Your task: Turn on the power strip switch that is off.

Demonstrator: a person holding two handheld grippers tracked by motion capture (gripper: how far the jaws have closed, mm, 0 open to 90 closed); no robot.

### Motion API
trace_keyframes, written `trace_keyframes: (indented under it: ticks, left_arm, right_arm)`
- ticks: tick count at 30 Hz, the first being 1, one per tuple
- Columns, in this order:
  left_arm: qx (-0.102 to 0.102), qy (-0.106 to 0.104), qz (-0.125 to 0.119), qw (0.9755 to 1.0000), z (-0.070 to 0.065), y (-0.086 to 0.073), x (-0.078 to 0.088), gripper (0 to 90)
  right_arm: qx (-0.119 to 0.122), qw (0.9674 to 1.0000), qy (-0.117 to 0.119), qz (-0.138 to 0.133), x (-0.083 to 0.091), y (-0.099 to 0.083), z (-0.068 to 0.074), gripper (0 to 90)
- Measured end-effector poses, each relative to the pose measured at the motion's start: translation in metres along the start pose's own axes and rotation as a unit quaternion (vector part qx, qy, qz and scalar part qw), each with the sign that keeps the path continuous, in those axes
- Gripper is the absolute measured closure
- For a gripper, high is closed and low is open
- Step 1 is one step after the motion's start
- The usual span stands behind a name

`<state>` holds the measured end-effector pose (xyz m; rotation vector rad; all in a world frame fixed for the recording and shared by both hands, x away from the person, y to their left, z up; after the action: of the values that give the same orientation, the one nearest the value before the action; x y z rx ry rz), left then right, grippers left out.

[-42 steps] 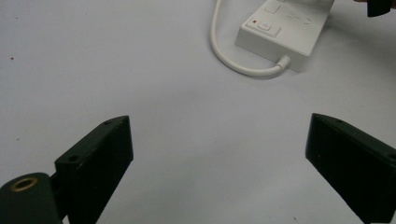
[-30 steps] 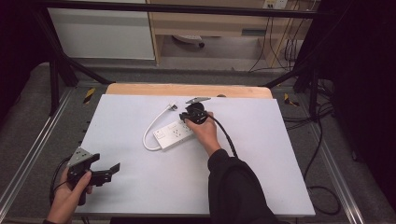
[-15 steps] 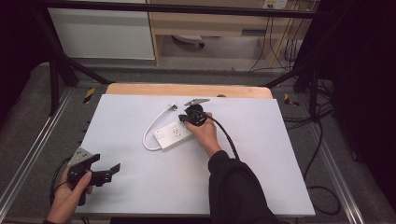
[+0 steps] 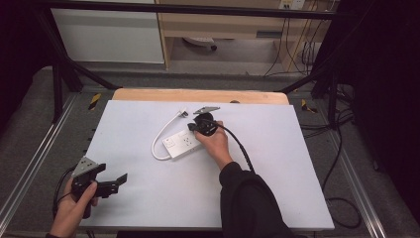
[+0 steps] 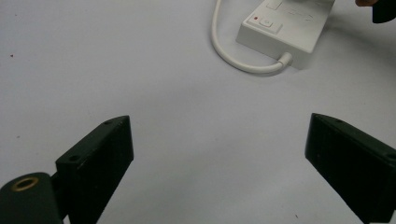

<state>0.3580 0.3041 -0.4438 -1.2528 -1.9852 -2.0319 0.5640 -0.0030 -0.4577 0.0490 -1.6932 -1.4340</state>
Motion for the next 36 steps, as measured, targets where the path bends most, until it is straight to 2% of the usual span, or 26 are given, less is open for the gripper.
trace_keyframes:
  ticks: [15,19,36]
  left_arm:
    - [0.000,0.000,-0.001,1.0000,0.0001,0.0001,0.0001,8.0]
    - [-0.001,0.000,0.001,1.0000,-0.0002,0.0000,0.0000,8.0]
    - [-0.001,0.000,0.002,1.0000,-0.0004,-0.0001,0.0000,8.0]
  right_arm:
    - [-0.010,0.9999,-0.001,-0.004,0.0003,-0.0053,-0.0017,89.8]
    - [-0.003,1.0000,-0.004,-0.005,0.0002,-0.0051,-0.0007,90.0]
    - [-0.007,0.9999,-0.005,-0.012,-0.0017,-0.0051,-0.0003,90.0]
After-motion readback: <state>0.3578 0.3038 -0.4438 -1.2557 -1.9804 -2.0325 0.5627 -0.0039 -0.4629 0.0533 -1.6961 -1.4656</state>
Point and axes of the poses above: each handheld gripper's, and its own axes: x roughly backward along the jaws, y roughly out of its top, z roughly to its left, the point moved 4 cm from there along -x, roughly forward along the jaws, and after that the axes turned 5 degrees about -y, right-handed, at the moved point
